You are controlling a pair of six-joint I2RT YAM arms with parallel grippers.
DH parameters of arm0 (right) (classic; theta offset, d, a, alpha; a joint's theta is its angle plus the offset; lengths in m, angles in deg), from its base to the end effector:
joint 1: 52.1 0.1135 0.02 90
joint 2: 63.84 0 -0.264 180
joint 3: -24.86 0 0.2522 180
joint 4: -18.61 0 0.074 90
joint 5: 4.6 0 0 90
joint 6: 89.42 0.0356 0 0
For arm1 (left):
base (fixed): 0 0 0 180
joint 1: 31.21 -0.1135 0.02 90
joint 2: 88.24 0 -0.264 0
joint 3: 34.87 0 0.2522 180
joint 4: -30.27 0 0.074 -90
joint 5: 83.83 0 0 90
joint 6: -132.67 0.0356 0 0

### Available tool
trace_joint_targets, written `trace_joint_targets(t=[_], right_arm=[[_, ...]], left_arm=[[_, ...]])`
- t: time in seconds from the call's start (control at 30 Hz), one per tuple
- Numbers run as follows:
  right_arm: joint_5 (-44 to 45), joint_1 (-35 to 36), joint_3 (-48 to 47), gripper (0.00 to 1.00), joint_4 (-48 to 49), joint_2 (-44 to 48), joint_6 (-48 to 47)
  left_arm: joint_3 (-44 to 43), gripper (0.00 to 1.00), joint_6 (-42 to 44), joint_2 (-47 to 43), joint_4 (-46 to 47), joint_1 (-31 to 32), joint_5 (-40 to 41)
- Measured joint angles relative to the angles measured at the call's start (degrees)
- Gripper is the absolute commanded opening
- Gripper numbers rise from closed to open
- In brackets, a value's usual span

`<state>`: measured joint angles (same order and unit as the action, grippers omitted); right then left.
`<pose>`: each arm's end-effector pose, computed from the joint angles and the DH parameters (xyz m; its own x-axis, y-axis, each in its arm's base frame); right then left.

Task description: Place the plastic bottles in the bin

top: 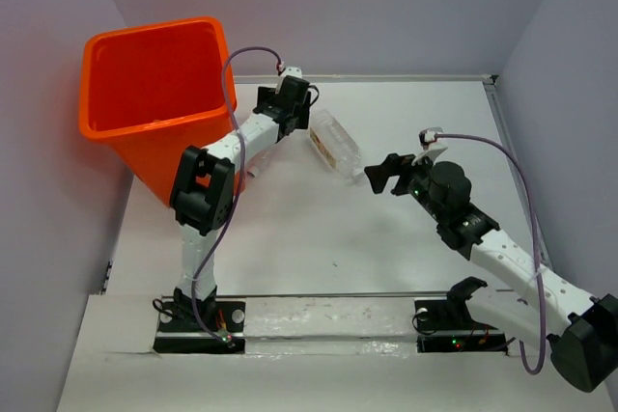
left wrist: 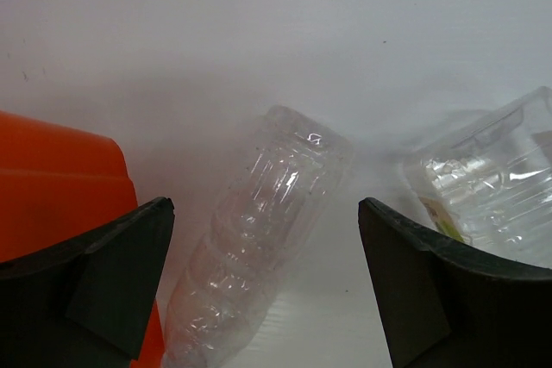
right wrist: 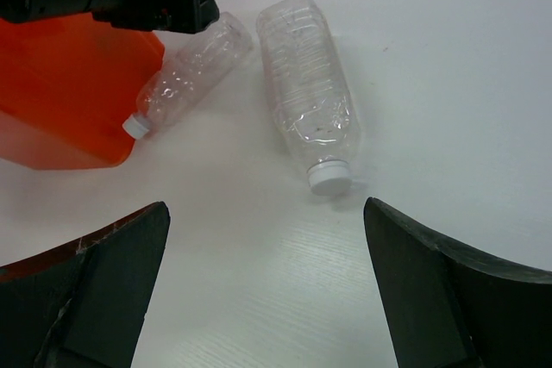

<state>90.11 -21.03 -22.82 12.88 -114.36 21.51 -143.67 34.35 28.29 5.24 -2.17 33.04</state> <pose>0.1833 0.1071 0.2885 -0.2781 0.2481 -0.9280 -0.3699 0.8639 0.3418 0.4246 -0.2174 0.2586 -0.4827 0.1204 -0.8675 0.0312 0.9922 0.1203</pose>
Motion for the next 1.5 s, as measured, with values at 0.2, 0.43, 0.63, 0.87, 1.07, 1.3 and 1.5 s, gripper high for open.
trace_joint_targets(t=[0.2,0.43,0.63,0.87,1.07,1.3,1.5], right_arm=[[-2.2,0.0,-0.6,1.0,-0.2,-4.2,-0.4],[-2.2,-0.2,-8.0,1.0,-2.7,-13.2,-2.8],[-4.4,-2.0,-18.6,1.0,-6.8,-23.6,-9.2],[-8.3,-4.1,-31.9,1.0,-14.3,-35.4,-15.5],[-11.2,-4.8,-47.8,1.0,-21.8,-49.8,-20.6],[-14.6,-4.9,-59.3,1.0,-28.3,-58.7,-23.7],[-16.6,-4.9,-66.6,1.0,-30.9,-65.3,-24.9]], left_arm=[[-0.3,0.99,1.8,3.2,-1.0,-1.3,-4.2],[-0.3,0.98,3.0,6.4,-1.4,-1.6,-7.0],[-0.1,0.91,3.3,8.4,-1.8,-2.5,-8.1],[0.2,0.37,3.6,8.5,-0.8,-3.1,-8.7],[2.4,0.32,1.6,5.4,-1.1,-3.1,-14.4],[6.9,0.32,-2.6,-7.1,-1.8,-2.5,-23.1],[10.8,0.32,-6.4,-22.4,-0.4,0.4,-26.9]])
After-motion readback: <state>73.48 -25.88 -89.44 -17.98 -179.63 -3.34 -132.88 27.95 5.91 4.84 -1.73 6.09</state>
